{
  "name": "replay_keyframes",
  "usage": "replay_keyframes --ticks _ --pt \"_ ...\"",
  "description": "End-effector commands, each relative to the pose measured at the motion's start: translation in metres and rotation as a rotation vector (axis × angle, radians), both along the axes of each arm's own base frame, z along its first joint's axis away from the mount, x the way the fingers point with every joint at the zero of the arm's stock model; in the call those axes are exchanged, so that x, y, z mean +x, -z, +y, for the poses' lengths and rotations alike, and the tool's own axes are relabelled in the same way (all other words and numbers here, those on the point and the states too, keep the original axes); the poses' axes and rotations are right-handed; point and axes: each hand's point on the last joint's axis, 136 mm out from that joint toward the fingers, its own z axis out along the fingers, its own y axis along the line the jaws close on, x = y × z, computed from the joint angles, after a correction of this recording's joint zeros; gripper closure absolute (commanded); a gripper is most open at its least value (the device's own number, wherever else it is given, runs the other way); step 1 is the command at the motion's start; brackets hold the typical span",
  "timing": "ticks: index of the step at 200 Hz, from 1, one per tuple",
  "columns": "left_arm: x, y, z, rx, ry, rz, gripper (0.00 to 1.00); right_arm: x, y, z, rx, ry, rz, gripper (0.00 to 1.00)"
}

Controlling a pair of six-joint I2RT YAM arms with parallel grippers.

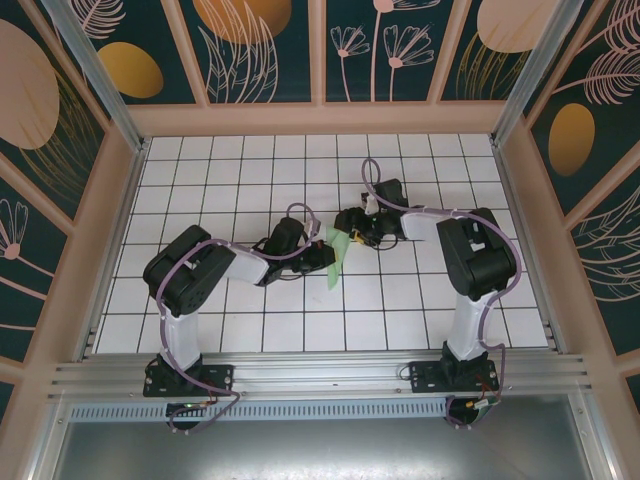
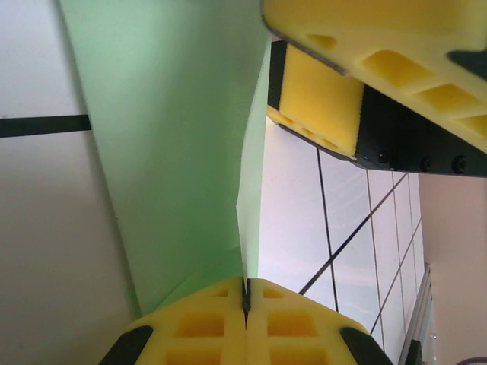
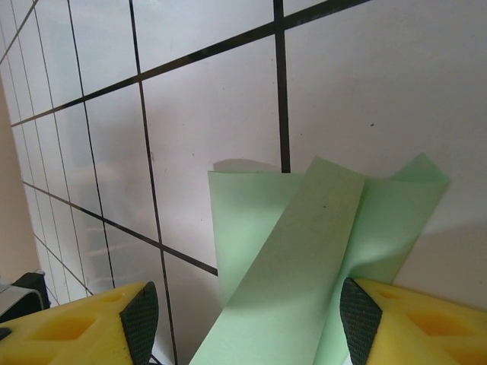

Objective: Fold a paper plane with a square sheet of paper (fold left side to right side)
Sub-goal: Fold the wing for the fifth time at the center of the table.

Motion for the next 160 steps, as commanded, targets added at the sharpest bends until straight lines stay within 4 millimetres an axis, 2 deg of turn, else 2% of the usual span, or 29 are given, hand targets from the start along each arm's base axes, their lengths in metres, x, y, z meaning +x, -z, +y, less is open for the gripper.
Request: replay_keyframes --ticks 1,89,160 --pt "0.003 -0.005 -0.002 -0.006 0.026 -0.011 0.95 -0.016 0.061 -0.022 -0.192 0.005 0.089 0.32" --pt "0.005 -0.009 0.000 0.006 0.028 -0.019 0.95 -0.016 0.080 -0.032 -0.372 -0.015 0.139 0.31" --pt "0.007 -0.008 0.002 0.017 0.046 -0.015 0.93 -0.018 0.087 -0.032 -0.406 -0.028 0.150 0.31"
